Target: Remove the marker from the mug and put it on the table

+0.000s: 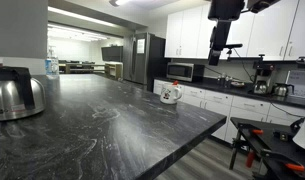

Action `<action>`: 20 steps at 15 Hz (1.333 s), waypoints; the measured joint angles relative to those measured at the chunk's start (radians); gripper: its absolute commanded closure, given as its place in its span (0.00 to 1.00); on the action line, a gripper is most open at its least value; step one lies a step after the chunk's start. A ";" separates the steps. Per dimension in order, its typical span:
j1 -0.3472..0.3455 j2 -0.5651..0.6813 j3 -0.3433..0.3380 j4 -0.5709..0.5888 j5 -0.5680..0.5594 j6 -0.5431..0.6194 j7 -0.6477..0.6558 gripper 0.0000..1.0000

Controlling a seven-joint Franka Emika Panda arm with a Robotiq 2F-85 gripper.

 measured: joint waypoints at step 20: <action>0.005 0.104 -0.242 0.101 0.001 -0.039 -0.403 0.00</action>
